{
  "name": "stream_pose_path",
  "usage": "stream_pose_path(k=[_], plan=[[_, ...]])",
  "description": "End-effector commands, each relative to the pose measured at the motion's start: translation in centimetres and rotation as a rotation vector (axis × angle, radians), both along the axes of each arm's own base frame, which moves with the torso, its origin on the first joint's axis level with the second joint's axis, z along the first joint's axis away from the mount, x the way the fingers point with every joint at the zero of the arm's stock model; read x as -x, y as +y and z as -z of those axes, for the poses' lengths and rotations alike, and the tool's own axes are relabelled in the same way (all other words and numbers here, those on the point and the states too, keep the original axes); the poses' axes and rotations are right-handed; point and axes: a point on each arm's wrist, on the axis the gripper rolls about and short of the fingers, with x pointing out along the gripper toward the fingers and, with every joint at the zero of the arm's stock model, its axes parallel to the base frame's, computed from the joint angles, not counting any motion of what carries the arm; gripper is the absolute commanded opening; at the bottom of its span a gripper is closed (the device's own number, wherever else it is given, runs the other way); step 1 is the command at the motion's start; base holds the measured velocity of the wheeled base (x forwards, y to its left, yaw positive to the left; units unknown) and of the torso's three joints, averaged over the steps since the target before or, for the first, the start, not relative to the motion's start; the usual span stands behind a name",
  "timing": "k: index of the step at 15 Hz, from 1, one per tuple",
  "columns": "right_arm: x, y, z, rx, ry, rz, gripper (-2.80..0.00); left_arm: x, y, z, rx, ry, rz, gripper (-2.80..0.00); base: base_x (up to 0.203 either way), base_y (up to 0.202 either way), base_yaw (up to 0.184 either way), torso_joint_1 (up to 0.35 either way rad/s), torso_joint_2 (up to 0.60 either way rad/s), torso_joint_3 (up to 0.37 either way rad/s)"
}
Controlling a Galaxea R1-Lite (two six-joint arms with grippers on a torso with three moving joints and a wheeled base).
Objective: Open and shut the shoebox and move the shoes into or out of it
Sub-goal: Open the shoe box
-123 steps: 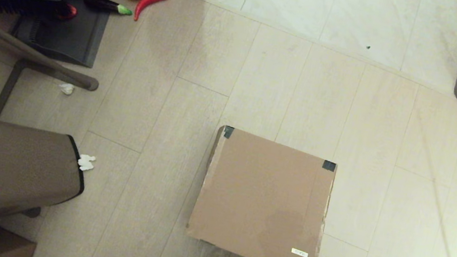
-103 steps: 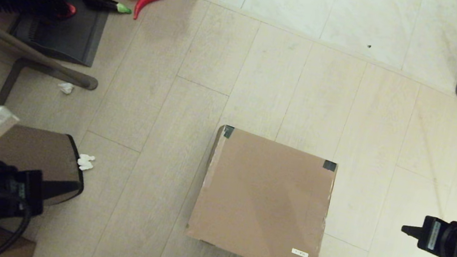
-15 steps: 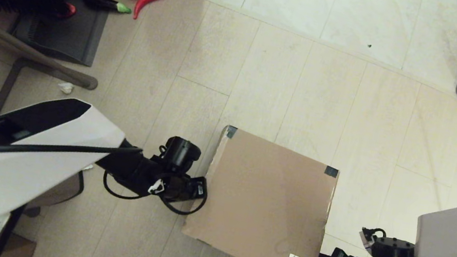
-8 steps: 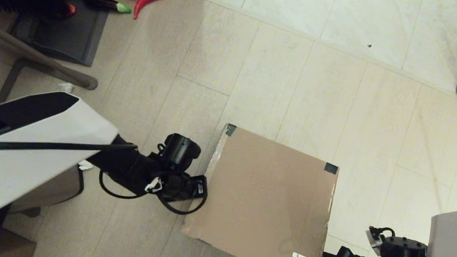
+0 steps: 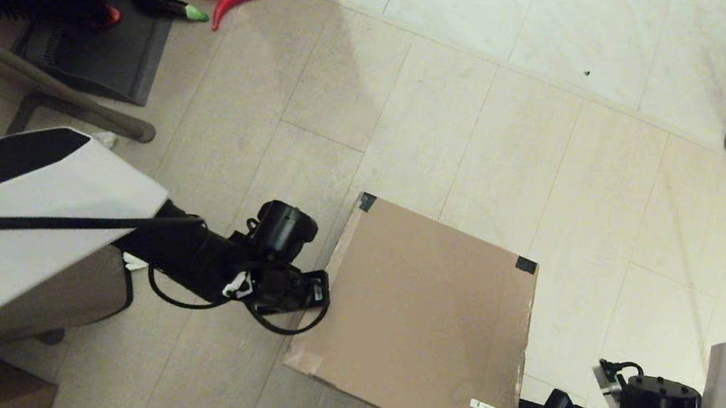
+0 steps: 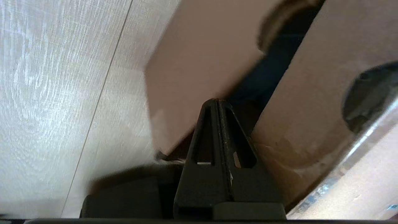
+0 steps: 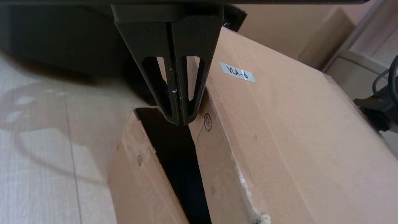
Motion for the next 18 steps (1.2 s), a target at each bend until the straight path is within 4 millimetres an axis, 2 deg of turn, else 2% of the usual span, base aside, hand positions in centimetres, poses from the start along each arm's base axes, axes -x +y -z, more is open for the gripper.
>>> stream_pose_path(k=[1,12,18], plan=[[0.2,0.0,-0.6,-0.013,-0.019,-0.005,-2.80,0.3,0.0,-1.3,0.024,-0.021,-0.007,-2.80,0.000,0.000,0.000,0.000,0.00,0.000],[1.9,-0.1,-2.7,-0.161,0.020,-0.014,-2.80,2.0,0.5,-5.1,0.109,-0.018,-0.063,-2.80,0.000,0.000,0.000,0.000,0.00,0.000],[2.7,-0.1,-3.0,-0.214,0.065,-0.014,-2.80,2.7,0.9,-6.7,0.147,-0.018,-0.089,-2.80,0.000,0.000,0.000,0.000,0.00,0.000]])
